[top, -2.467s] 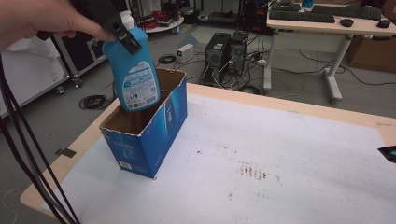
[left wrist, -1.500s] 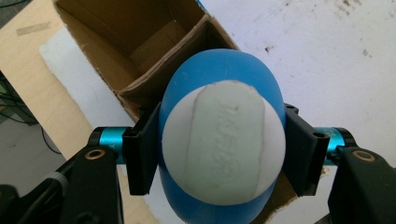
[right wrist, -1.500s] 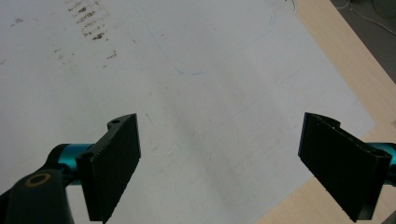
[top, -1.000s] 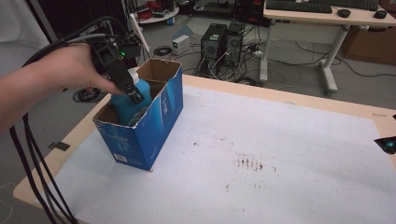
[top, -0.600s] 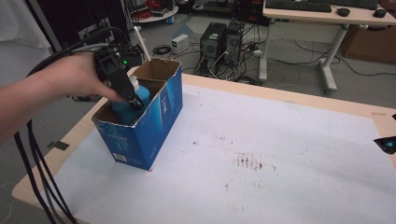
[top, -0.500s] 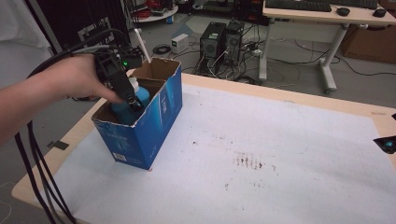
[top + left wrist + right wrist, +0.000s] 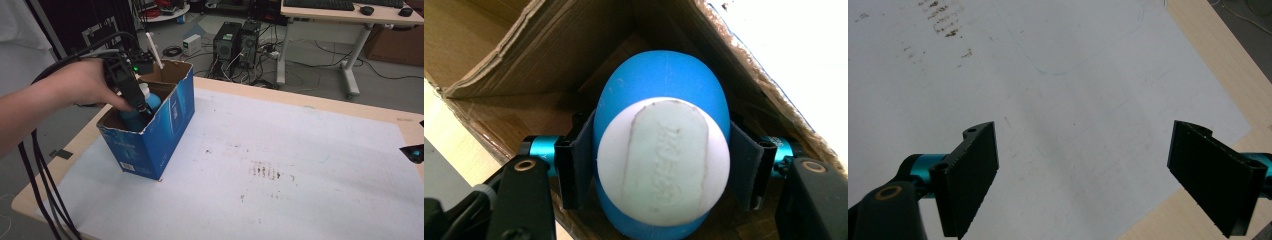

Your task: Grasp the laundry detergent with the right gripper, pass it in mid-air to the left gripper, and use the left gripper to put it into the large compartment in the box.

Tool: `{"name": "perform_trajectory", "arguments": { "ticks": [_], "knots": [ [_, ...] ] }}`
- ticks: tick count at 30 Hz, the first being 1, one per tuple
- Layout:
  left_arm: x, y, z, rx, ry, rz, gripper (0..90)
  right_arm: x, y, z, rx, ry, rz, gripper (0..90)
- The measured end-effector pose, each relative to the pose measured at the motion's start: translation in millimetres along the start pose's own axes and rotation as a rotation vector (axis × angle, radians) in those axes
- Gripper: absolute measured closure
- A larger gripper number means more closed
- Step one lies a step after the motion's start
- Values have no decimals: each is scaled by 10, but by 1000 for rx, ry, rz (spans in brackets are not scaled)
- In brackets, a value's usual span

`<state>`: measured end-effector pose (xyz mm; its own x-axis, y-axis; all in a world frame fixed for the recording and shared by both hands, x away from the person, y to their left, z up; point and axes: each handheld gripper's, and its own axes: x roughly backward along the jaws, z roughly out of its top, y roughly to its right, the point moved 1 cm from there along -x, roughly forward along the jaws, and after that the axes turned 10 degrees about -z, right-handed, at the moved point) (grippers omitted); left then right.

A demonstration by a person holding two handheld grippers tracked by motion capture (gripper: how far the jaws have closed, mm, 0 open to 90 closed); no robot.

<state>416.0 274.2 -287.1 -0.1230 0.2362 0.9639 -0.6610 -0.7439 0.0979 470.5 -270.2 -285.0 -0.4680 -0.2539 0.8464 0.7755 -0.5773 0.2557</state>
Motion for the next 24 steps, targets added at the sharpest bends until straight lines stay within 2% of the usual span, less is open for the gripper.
{"name": "perform_trajectory", "arguments": {
  "ticks": [24],
  "knots": [
    [3,-21,-2,6,-13,-6,375,25,11,-35,-8,1,-7,123]
  ]
}}
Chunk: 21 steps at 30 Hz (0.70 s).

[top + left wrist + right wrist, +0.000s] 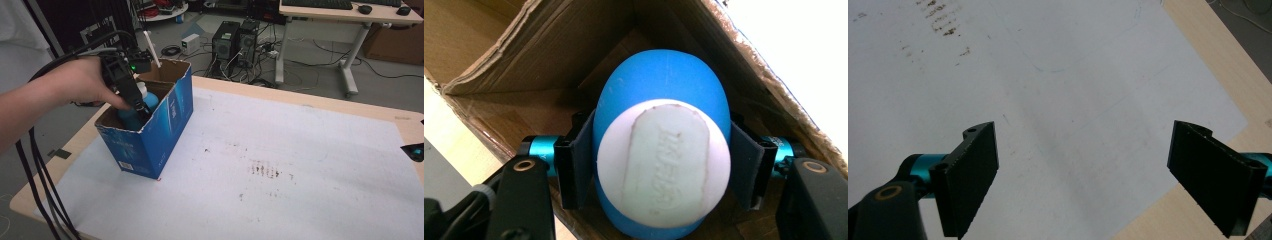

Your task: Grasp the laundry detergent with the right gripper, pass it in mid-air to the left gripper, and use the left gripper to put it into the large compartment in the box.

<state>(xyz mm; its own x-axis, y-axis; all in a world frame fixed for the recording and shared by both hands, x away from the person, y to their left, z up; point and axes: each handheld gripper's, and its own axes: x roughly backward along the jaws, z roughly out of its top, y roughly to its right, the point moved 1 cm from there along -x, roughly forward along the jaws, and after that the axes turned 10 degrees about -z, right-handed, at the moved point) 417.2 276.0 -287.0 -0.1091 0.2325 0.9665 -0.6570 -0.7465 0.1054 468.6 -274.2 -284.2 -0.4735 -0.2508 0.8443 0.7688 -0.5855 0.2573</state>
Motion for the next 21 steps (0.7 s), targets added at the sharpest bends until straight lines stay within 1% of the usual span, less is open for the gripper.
{"name": "perform_trajectory", "arguments": {
  "ticks": [14,16,18,19,21],
  "knots": [
    [-4,-3,14,-1,-11,-2,373,8,-5,-28,-2,0,-2,123],
    [-4,-4,17,-1,-18,5,335,12,-8,-31,-6,-1,-1,123],
    [7,-3,18,-8,-12,9,324,18,-8,-35,-7,0,-1,123],
    [15,-3,19,-15,-17,10,282,19,-8,-37,-3,1,-1,123],
    [43,3,21,-30,-37,22,266,23,-16,-41,-5,-2,-1,122]
  ]
}}
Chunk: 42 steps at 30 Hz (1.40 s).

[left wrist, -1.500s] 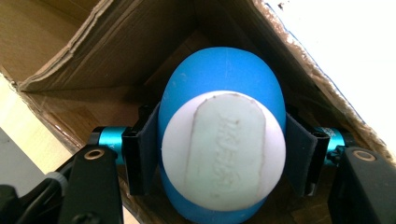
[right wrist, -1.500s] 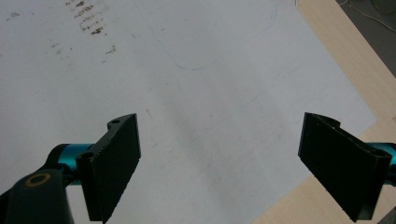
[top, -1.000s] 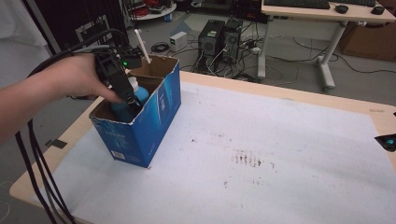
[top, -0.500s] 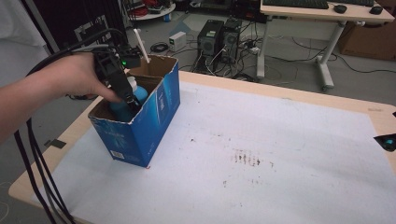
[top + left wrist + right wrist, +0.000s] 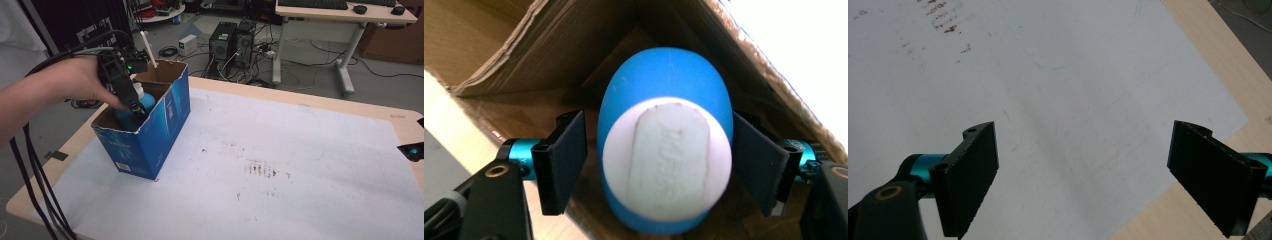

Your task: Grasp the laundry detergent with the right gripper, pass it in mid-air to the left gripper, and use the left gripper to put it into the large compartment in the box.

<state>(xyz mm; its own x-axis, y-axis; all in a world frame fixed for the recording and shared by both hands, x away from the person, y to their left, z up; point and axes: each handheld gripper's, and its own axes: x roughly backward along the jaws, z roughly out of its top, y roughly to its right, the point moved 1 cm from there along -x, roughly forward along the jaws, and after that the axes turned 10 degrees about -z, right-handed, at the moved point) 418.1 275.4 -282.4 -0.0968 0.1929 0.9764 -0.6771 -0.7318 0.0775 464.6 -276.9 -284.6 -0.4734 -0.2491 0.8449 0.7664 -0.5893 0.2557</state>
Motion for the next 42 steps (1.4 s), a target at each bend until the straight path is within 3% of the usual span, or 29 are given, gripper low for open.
{"name": "perform_trajectory", "arguments": {
  "ticks": [7,10,13,17,21,26,33,34,36,42],
  "knots": [
    [243,43,35,-28,0,49,191,22,-20,-22,2,3,0,122],
    [383,94,90,-44,30,64,190,28,-39,-35,5,3,-3,123],
    [506,166,184,-87,29,73,190,22,-62,-52,8,5,-8,123],
    [576,308,357,-143,65,71,190,11,-123,-64,15,0,-1,122],
    [502,473,541,-212,68,43,190,13,-199,-66,25,3,-12,123],
    [332,700,763,-298,61,12,190,16,-300,-73,41,-7,12,122],
    [136,956,1003,-377,60,-26,190,34,-421,-10,57,5,17,123],
    [55,1038,1072,-405,62,-37,190,38,-446,7,59,10,22,122],
    [-18,1112,1131,-431,61,-43,190,37,-520,58,88,20,28,122],
    [-218,1253,1234,-465,64,-53,190,43,-608,116,114,31,30,122]
  ]
}}
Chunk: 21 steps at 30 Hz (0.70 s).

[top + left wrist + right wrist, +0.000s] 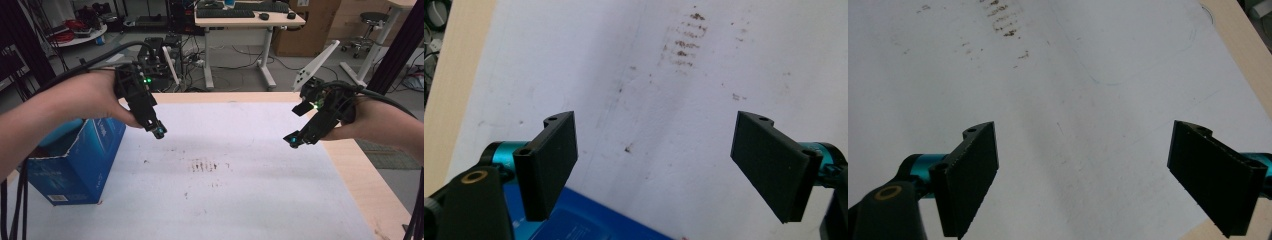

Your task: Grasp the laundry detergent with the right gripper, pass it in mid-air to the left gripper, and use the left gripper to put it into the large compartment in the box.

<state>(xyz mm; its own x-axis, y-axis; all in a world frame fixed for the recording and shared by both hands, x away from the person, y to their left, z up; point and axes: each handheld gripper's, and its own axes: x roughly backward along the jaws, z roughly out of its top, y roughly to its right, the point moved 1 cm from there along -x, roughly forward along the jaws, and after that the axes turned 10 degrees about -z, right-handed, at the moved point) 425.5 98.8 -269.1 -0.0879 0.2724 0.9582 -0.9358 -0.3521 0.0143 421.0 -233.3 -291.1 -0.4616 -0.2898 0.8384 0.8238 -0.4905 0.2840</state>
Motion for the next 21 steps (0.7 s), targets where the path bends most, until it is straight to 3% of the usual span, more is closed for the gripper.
{"name": "perform_trajectory", "arguments": {
  "ticks": [3,7,21],
  "knots": [
    [-108,26,23,-5,7,-17,190,-15,-17,11,6,-1,4,122],
    [-199,44,27,-5,2,-6,190,-52,-32,12,16,-8,19,122],
    [-291,42,0,1,-3,-24,190,-133,-43,38,33,-16,38,122]
  ]
}}
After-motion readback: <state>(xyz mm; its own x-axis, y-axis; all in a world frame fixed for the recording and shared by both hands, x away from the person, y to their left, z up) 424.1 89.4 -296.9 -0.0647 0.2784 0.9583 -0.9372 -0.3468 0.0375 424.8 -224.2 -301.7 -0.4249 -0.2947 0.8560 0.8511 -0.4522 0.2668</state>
